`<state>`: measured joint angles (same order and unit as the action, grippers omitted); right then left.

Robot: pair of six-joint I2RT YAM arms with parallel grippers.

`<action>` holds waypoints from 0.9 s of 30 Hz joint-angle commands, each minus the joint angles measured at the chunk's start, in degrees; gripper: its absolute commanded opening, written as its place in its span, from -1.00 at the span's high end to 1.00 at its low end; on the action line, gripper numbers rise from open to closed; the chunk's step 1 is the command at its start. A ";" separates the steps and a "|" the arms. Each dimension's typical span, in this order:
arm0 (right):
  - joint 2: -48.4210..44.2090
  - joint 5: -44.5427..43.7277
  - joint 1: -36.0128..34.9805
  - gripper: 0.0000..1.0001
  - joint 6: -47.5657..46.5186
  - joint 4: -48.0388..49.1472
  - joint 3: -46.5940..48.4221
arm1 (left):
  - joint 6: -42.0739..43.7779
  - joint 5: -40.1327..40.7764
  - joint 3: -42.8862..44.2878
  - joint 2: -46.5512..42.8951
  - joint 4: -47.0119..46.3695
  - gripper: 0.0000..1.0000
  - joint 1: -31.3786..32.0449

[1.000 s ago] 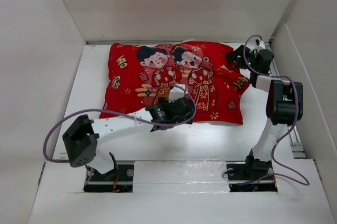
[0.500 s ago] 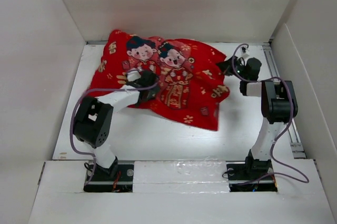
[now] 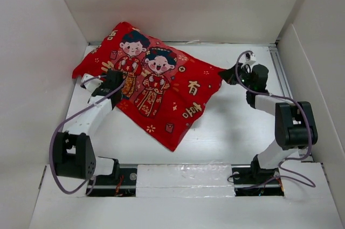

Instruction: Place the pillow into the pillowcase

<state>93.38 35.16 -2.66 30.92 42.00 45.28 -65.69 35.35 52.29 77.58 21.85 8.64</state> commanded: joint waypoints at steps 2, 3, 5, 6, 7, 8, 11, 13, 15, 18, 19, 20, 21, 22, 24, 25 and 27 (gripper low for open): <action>-0.66 -12.89 1.86 1.00 -6.30 -16.23 1.57 | -2.87 5.42 -1.40 -3.75 3.20 -1.00 0.14; -0.05 -14.40 1.86 1.00 -6.31 -17.03 1.57 | -2.34 5.43 -1.40 -3.75 3.20 -1.00 0.14; 0.83 -20.62 2.48 1.00 -5.61 -21.24 0.87 | -1.55 3.68 -1.40 -4.36 3.20 -1.00 0.14; 0.83 -22.05 3.96 1.00 -5.60 -22.30 0.87 | -0.24 2.89 -1.40 -5.24 3.20 -1.00 0.67; 0.83 -22.06 4.50 1.00 -5.60 -23.62 1.65 | 1.17 2.01 -0.88 -5.94 2.07 -1.00 1.54; -0.64 -24.24 4.50 1.00 -4.65 -25.37 1.66 | 1.70 2.00 -0.88 -7.52 2.06 -1.00 2.86; -4.77 -28.65 5.11 0.95 -3.85 -27.58 1.66 | 7.66 1.13 -0.17 -10.16 -1.79 -1.00 9.18; -6.45 -26.83 5.64 0.05 -3.85 -28.11 1.66 | 11.80 -3.26 0.35 -10.70 -4.52 -1.00 12.43; -9.34 -26.81 4.07 -0.87 -3.85 -28.63 2.27 | 16.35 -5.11 1.75 -9.48 -6.37 -1.00 15.42; -13.29 -30.05 -0.93 -1.00 -6.21 -33.10 4.56 | 16.38 -3.63 5.79 -6.40 -2.69 -1.00 22.10; -14.62 -31.02 -2.60 -1.00 -6.83 -33.64 4.56 | 16.91 -3.02 7.46 -4.82 -2.08 -1.00 24.64; -15.94 -31.72 -5.92 -1.00 -6.83 -33.65 4.56 | 16.91 -3.01 8.17 -4.29 -1.55 -1.00 25.62; -17.43 -31.73 -7.61 -1.00 -6.83 -33.65 2.38 | 16.91 -2.31 8.87 -4.28 -0.67 -1.00 26.42; -19.97 -31.12 -9.28 -1.00 -5.44 -32.08 1.06 | 16.91 -2.31 9.40 -3.67 -0.14 -1.00 26.95; -21.92 -28.31 -14.20 -1.00 -3.68 -30.49 -2.28 | 16.91 -0.20 10.80 -3.67 -0.14 -1.00 26.95; -23.49 -28.30 -16.13 -1.00 -1.93 -27.70 -3.60 | 16.91 0.50 11.33 -3.67 -0.14 -1.00 26.95; -23.51 -28.30 -20.26 -1.00 0.10 -25.05 -5.72 | 18.83 1.21 13.62 -3.67 -0.14 -1.00 26.95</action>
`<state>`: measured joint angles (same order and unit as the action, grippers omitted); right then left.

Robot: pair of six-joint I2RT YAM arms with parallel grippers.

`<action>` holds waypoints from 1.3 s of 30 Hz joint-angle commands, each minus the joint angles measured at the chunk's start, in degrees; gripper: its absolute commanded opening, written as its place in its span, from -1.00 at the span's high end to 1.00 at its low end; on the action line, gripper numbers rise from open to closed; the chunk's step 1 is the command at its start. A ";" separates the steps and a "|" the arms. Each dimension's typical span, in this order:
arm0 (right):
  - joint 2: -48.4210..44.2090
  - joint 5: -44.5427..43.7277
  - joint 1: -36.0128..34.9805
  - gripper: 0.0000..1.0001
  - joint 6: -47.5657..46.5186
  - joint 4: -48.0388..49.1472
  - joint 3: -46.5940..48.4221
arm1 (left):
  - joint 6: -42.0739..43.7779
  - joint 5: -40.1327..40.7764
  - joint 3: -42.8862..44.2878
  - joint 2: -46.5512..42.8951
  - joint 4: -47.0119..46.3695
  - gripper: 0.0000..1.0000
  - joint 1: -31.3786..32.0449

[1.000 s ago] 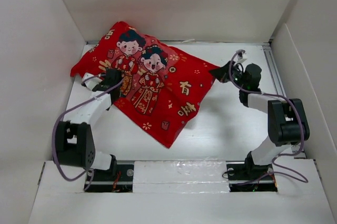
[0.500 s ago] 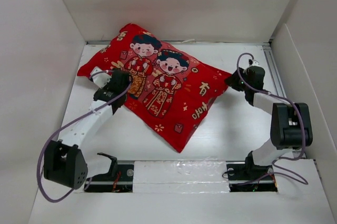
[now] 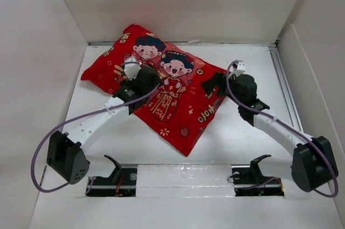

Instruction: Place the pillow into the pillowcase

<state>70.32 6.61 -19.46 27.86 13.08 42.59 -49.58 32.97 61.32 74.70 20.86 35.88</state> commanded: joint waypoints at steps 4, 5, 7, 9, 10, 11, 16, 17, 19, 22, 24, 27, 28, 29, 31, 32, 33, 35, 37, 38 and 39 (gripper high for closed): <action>4.46 3.32 -5.83 -1.00 6.24 7.05 -6.19 | 6.24 0.00 9.34 2.99 0.32 -1.00 -0.90; 5.17 2.36 -6.98 -1.00 6.94 8.18 -7.16 | 6.25 -0.62 10.13 3.96 -0.20 -1.00 -0.90; 7.10 -2.01 -9.44 -1.00 7.74 8.19 -8.66 | 6.25 -0.63 11.97 6.86 0.31 -1.00 -0.90; 9.99 -3.01 -9.45 -1.00 8.35 7.32 -9.18 | 6.25 0.42 13.64 8.35 2.07 -1.00 -0.90; 10.62 -3.70 -8.23 -1.00 9.22 6.53 -9.80 | 6.25 1.12 15.74 9.14 3.82 -1.00 -1.59; 10.62 -4.32 -7.61 -1.00 9.23 5.47 -10.33 | 6.25 1.13 16.98 9.15 4.88 -1.00 -2.30; -3.64 -13.44 -5.32 -1.00 12.13 -3.72 -15.34 | 8.80 0.35 25.24 9.67 8.48 -1.00 -9.85; -6.57 -18.69 -5.84 -1.00 12.66 -7.07 -14.73 | 9.41 -2.10 27.78 10.72 8.49 -1.00 -13.95; -14.46 -23.20 -7.07 -1.00 12.66 -16.28 -11.31 | 8.89 -3.18 29.90 12.04 8.49 -1.00 -17.84; -19.95 -25.95 -10.41 -1.00 11.61 -19.49 -8.05 | 7.66 -2.91 32.01 15.91 5.53 -1.00 -23.74; -21.55 -24.38 -11.91 -1.00 11.61 -20.20 -7.52 | 7.66 -4.31 35.07 21.87 4.80 -1.00 -27.68; -21.02 -22.88 -15.33 -1.00 13.36 -19.68 -7.69 | 7.14 -5.98 40.53 33.79 6.73 -1.00 -30.51; -19.89 -22.87 -17.43 -1.00 13.89 -18.28 -8.39 | 7.13 -5.47 44.29 36.72 7.69 -1.00 -31.13; -19.09 -22.26 -18.15 -1.00 13.89 -16.70 -9.79 | 6.09 -5.46 45.63 39.36 8.92 -1.00 -31.83; -16.02 -18.85 -19.29 -1.00 13.37 -8.46 -11.38 | 6.08 -7.46 46.17 44.54 7.98 -1.00 -32.62; -14.53 -18.83 -20.51 -1.00 12.58 -4.33 -12.17 | 6.08 -8.35 44.87 45.35 5.18 -1.00 -32.63; -10.51 -18.22 -20.53 -1.00 11.79 -0.20 -12.18 | 6.08 -9.67 43.37 46.58 4.20 -1.00 -33.15; -4.96 -19.17 -20.53 -1.00 10.03 -0.68 -9.12 | 5.37 -9.68 42.31 47.12 4.19 -1.00 -33.15; 3.62 -19.88 -18.43 -1.00 7.41 -5.50 -2.00 | 3.45 -9.68 40.64 45.29 4.71 -1.00 -32.46; 6.20 -19.36 -16.94 -1.00 6.34 -5.52 -0.33 | 1.87 -8.03 37.15 43.88 4.71 -1.00 -31.67; 8.66 -18.57 -13.27 -1.00 5.64 -5.52 2.56 | 0.73 -7.05 34.86 42.04 4.71 -1.00 -31.66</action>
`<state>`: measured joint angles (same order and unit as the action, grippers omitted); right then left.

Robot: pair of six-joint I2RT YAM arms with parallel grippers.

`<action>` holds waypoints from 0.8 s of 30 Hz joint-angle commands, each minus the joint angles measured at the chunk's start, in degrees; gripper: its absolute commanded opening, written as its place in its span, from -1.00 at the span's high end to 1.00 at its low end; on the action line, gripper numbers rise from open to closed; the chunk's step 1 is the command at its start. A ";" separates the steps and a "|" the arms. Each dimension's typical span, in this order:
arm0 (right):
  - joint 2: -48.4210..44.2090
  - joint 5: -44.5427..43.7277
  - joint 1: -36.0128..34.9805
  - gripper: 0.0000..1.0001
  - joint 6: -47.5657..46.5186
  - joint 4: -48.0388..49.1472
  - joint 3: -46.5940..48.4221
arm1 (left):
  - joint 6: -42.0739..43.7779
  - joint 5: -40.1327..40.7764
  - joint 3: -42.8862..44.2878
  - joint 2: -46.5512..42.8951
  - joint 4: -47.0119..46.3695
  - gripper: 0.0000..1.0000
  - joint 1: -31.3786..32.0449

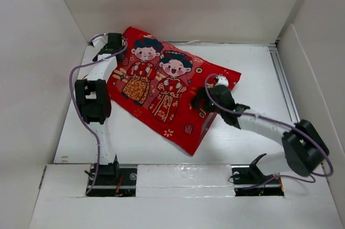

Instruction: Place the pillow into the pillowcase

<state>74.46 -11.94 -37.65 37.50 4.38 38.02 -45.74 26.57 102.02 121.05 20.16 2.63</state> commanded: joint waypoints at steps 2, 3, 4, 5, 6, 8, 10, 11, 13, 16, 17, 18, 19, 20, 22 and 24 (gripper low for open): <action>12.18 1.05 8.71 -1.00 -7.69 1.70 11.18 | -4.97 -0.12 -16.07 -11.49 3.23 -1.00 2.20; 14.64 1.05 12.13 -1.00 -8.31 -0.23 16.42 | -5.67 -1.24 -20.50 -14.41 1.13 -1.00 2.20; 18.67 1.83 13.64 -1.00 -10.23 -2.60 18.82 | -5.68 -1.25 -28.03 -19.58 -3.07 -1.00 2.72; 20.19 1.84 14.96 -1.00 -10.77 -3.32 21.11 | -7.16 -1.25 -31.41 -21.89 -4.16 -1.00 2.73; 21.25 4.10 16.10 -1.00 -11.30 -3.33 22.96 | -7.70 -1.25 -34.75 -24.18 -5.21 -1.00 2.73; 24.14 4.83 18.48 -1.00 -12.79 -3.32 28.23 | -10.16 -0.73 -39.94 -27.87 -6.45 -1.00 2.73; 25.99 3.61 19.89 -1.00 -13.85 -7.61 35.67 | -11.74 1.20 -46.01 -32.88 -6.45 -1.00 2.73; 26.79 2.99 20.42 -1.00 -14.46 -10.51 37.63 | -12.35 1.21 -47.51 -34.47 -6.45 -1.00 2.73; 26.10 5.51 21.12 -1.00 -15.52 -13.43 38.71 | -12.36 2.61 -49.01 -38.25 -6.45 -1.00 1.16; 18.29 4.40 19.64 -1.00 -15.52 -8.26 30.73 | -13.76 5.75 -46.05 -40.97 -1.73 -1.00 -0.08; 16.62 1.60 18.41 -1.00 -15.52 -8.25 28.80 | -13.77 6.73 -44.90 -41.86 -0.05 -1.00 -0.08; 15.29 0.79 18.40 -1.00 -14.91 -8.25 25.73 | -13.77 7.27 -44.19 -43.00 1.44 -1.00 -0.08; 14.32 0.78 17.79 -1.00 -14.91 -5.73 24.22 | -13.77 8.23 -43.66 -45.62 1.46 -1.00 -0.08; 14.31 3.39 17.79 -1.00 -14.91 -3.87 23.08 | -13.77 8.76 -43.05 -46.95 2.07 -1.00 -0.08; 19.37 7.53 17.79 -1.00 -15.78 -1.05 24.28 | -13.24 9.29 -42.09 -49.24 2.86 -1.00 -0.08; 24.66 11.93 16.05 -1.00 -17.18 -2.26 32.15 | -12.63 8.51 -39.19 -51.61 4.61 -1.00 -0.08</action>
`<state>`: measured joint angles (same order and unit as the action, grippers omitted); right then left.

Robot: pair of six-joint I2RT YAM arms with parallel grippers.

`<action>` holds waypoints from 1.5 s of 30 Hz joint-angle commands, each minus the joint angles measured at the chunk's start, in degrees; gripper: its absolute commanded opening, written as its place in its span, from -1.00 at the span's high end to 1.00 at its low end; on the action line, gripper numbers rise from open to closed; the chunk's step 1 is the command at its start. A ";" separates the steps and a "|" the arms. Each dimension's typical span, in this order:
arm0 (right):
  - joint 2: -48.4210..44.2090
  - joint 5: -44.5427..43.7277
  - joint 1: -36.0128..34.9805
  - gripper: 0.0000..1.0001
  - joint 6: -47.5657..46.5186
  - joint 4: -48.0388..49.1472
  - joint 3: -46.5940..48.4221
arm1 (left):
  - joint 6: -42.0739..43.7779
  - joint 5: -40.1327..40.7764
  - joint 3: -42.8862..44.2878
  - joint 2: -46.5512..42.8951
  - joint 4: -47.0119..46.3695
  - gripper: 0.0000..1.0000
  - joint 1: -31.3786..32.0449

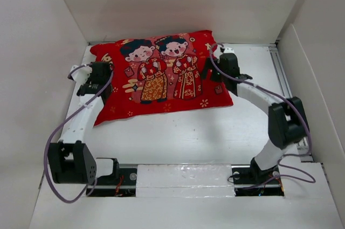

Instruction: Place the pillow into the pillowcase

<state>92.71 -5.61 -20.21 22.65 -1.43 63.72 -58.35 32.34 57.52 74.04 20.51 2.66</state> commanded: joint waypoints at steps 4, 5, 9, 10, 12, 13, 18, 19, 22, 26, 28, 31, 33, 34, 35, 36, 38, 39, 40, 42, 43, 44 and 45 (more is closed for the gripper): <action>15.47 7.79 -3.70 -1.00 -4.02 0.55 17.10 | 4.89 -0.08 6.73 -9.34 4.71 -1.00 -0.11; 17.40 9.11 -4.22 -1.00 -4.02 0.55 18.61 | 5.43 -0.08 6.73 -10.22 4.71 -1.00 -0.11; 18.56 8.70 -6.59 -1.00 -5.42 -0.06 23.28 | 6.83 -0.16 5.95 -15.66 5.94 -1.00 -0.11; 18.56 7.73 -7.21 -1.00 -5.43 -0.67 24.16 | 7.54 -0.17 5.07 -16.72 5.25 -1.00 -0.11; 17.87 8.59 -7.22 -1.00 -6.04 -1.81 24.69 | 10.34 -1.05 4.37 -18.22 3.31 -1.00 -0.11; 17.16 7.81 -7.22 -1.00 -6.04 -2.60 24.69 | 11.32 -2.61 4.36 -18.84 2.78 -1.00 -0.11; 7.60 -8.78 -5.98 -1.00 -4.64 -8.85 14.87 | 22.20 -16.22 5.76 -18.32 0.93 -1.00 -0.11; 0.79 -10.98 -5.98 -1.00 -3.85 -9.46 11.98 | 23.62 -18.34 5.76 -17.80 0.93 -1.00 1.02; -12.59 -14.43 -5.46 -1.00 -4.71 -7.19 -0.86 | 25.30 -18.27 7.08 -17.09 3.04 -1.00 7.88; -39.09 -15.31 -8.26 -1.00 -5.33 -17.07 -5.10 | 27.93 -16.97 7.87 -22.34 7.78 -1.00 8.95; -47.31 -12.87 -11.76 -1.00 -5.34 -19.74 -6.41 | 29.34 -16.34 8.40 -28.32 9.89 -1.00 8.95; -59.98 -6.99 -14.24 -1.00 -5.34 -25.01 -7.21 | 30.49 -19.14 7.88 -37.54 14.02 -1.00 8.95; -66.56 -4.08 -14.25 -1.00 -6.56 -29.48 -5.81 | 30.49 -23.26 5.51 -42.29 14.56 -1.00 8.95; -68.43 -2.41 -14.77 -1.00 -7.27 -31.16 -5.19 | 30.49 -26.68 2.37 -46.49 14.56 -1.00 8.95; -70.10 -2.39 -14.77 -1.00 -7.80 -32.83 -3.54 | 30.49 -28.37 0.77 -48.18 14.56 -1.00 8.95; -71.60 -2.39 -14.77 -1.00 -8.93 -37.20 -2.21 | 30.49 -29.60 -0.29 -49.59 15.08 -1.00 8.95; -74.68 -3.61 -14.77 -1.00 -9.47 -41.79 0.95 | 31.09 -30.23 -0.30 -53.46 18.14 -1.00 8.95; -75.47 -3.62 -14.77 -1.00 -9.47 -44.07 4.36 | 31.10 -30.23 -0.30 -55.04 21.03 -1.00 8.95; -76.96 -4.23 -14.77 -1.00 -10.17 -47.92 6.04 | 31.10 -27.70 1.27 -58.71 22.10 -1.00 8.95; -78.63 -6.08 -14.77 -1.00 -10.17 -51.11 10.17 | 30.23 -25.23 2.42 -62.60 24.65 -1.00 8.95; -80.82 -6.78 -14.77 -1.00 -10.17 -52.61 10.89 | 29.09 -23.30 2.95 -63.92 24.66 -1.00 9.99; -82.15 -7.40 -14.77 -1.00 -10.17 -52.62 10.90 | 28.21 -21.54 2.95 -66.02 24.66 -1.00 10.52; -83.38 -8.62 -14.77 -1.00 -10.17 -52.62 10.90 | 27.50 -20.83 1.12 -66.83 24.66 -1.00 11.57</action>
<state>12.93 -11.31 -34.57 13.74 -47.77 72.01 -29.28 7.90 58.89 10.44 43.55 12.53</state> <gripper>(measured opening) 0.997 0.997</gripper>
